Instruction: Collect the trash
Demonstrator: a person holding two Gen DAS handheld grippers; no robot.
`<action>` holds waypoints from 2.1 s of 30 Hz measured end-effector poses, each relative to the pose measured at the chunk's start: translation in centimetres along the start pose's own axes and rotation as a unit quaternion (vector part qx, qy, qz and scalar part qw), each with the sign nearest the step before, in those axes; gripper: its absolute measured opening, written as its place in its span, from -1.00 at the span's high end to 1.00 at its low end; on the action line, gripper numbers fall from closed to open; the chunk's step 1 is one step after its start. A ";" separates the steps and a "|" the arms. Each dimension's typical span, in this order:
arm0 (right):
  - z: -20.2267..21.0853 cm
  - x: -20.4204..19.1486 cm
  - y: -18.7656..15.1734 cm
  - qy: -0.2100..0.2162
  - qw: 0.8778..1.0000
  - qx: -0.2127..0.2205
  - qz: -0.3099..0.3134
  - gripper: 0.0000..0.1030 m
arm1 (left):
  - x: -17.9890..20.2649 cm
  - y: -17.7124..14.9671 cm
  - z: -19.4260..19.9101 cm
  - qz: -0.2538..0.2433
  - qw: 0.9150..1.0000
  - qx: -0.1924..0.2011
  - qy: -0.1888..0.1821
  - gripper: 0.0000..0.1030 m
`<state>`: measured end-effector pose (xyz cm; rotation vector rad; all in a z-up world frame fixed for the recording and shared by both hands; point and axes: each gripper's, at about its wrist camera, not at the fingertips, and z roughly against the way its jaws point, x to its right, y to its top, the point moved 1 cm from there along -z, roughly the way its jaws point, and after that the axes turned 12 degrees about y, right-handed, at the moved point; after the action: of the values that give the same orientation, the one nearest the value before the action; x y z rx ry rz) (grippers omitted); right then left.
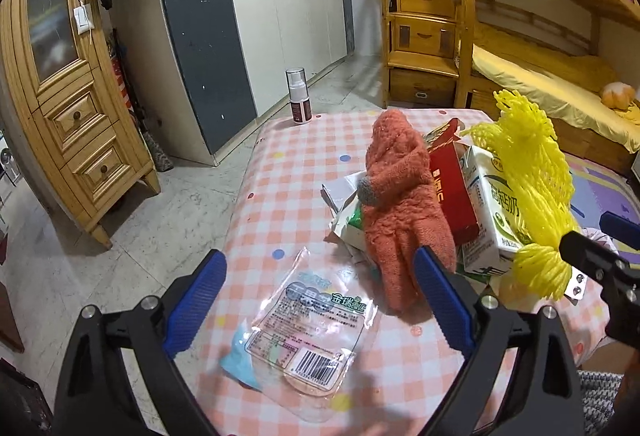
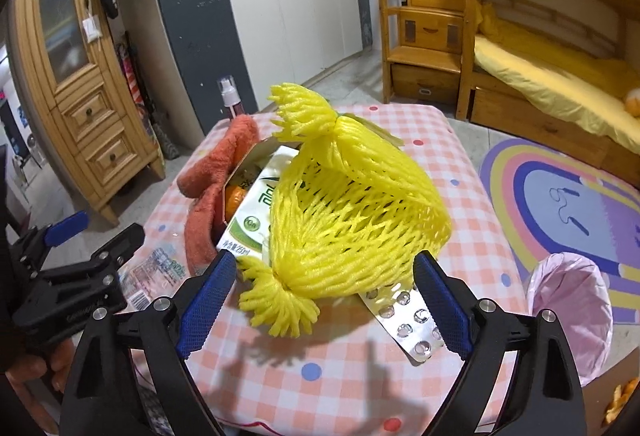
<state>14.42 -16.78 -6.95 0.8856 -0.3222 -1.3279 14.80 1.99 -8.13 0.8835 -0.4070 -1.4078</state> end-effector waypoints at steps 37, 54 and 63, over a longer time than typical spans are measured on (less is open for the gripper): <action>4.3 -0.2 -0.6 -0.102 0.986 0.100 0.089 0.75 | -3.9 -4.7 -1.6 0.006 0.996 -0.079 -0.033 -0.80; 3.7 0.2 -0.9 -0.086 0.989 0.091 0.084 0.75 | -0.6 -7.0 -3.6 -0.064 0.989 -0.103 -0.090 -0.38; 3.8 0.0 -1.1 -0.082 0.989 0.091 0.084 0.75 | 0.4 -7.7 -1.6 -0.098 0.987 -0.072 -0.106 0.89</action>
<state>11.10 -18.19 -5.32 0.8815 -0.6425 -1.2295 10.84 2.61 -14.88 0.6722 -0.3815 -1.6999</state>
